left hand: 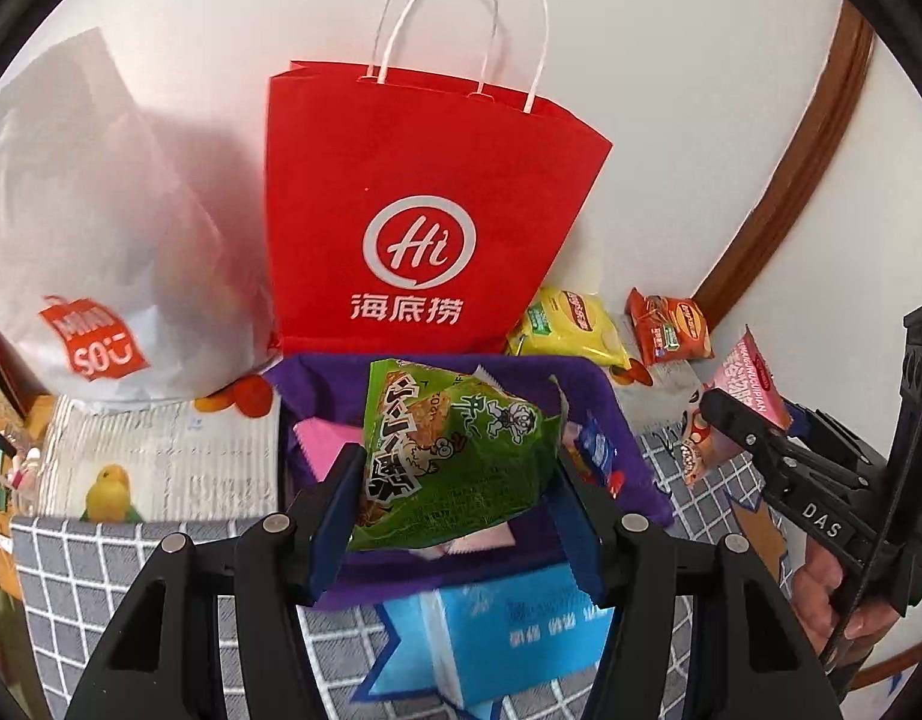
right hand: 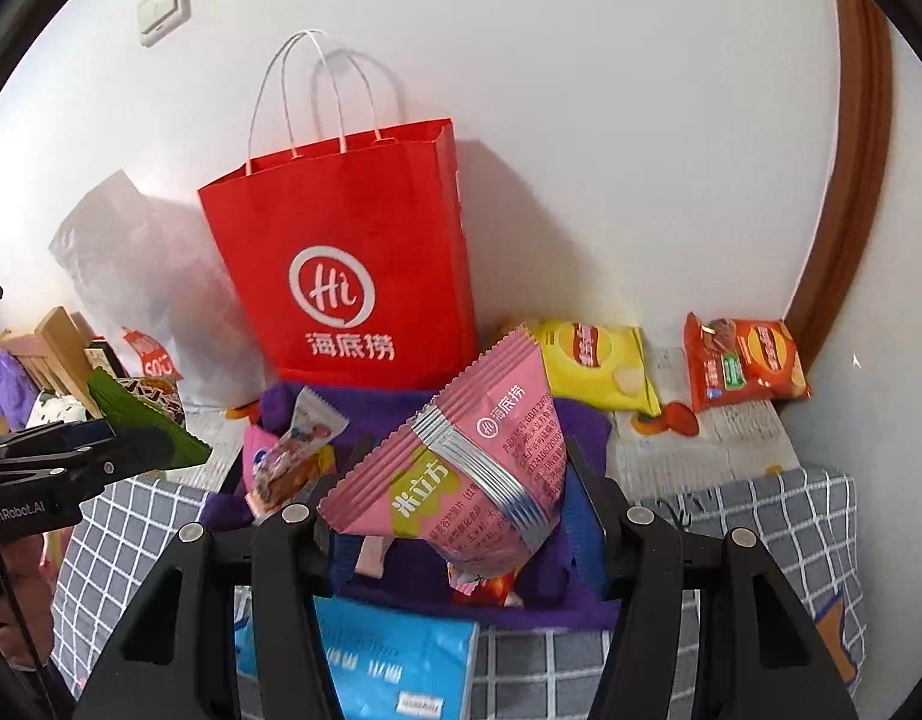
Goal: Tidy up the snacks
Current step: 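Carry both held packets up over the purple towel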
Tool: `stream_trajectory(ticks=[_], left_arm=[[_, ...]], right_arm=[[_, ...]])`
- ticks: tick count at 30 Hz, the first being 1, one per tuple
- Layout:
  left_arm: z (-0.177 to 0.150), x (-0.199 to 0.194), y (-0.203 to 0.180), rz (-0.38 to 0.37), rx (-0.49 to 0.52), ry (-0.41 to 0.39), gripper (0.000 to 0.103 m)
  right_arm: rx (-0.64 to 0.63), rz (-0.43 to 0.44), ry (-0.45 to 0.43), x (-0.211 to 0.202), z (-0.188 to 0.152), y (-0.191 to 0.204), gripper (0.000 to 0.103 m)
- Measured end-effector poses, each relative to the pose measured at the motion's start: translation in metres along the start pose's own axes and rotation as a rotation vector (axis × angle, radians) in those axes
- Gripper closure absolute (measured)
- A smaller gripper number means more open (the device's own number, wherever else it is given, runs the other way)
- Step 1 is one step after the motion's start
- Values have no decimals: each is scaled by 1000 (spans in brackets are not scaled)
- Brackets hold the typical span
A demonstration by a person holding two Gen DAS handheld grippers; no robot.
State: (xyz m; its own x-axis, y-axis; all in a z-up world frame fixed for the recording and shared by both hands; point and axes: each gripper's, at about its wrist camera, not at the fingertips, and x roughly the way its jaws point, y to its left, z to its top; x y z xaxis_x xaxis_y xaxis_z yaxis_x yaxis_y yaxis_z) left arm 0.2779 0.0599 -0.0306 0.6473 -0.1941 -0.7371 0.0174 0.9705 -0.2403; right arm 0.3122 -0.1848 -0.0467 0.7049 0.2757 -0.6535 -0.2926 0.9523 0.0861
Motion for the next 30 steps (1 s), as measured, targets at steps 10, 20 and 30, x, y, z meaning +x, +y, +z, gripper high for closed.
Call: stream_trajectory(ticks=[10, 20, 30], left_arm=[[7, 61, 10, -20, -40, 49, 45], [-2, 107, 22, -29, -71, 164, 45], [-3, 113, 20, -21, -65, 174, 45]], right_arm=[[45, -16, 65, 63, 2, -22, 47], [7, -71, 148, 107, -14, -23, 47], [0, -58, 146, 106, -17, -20, 46]])
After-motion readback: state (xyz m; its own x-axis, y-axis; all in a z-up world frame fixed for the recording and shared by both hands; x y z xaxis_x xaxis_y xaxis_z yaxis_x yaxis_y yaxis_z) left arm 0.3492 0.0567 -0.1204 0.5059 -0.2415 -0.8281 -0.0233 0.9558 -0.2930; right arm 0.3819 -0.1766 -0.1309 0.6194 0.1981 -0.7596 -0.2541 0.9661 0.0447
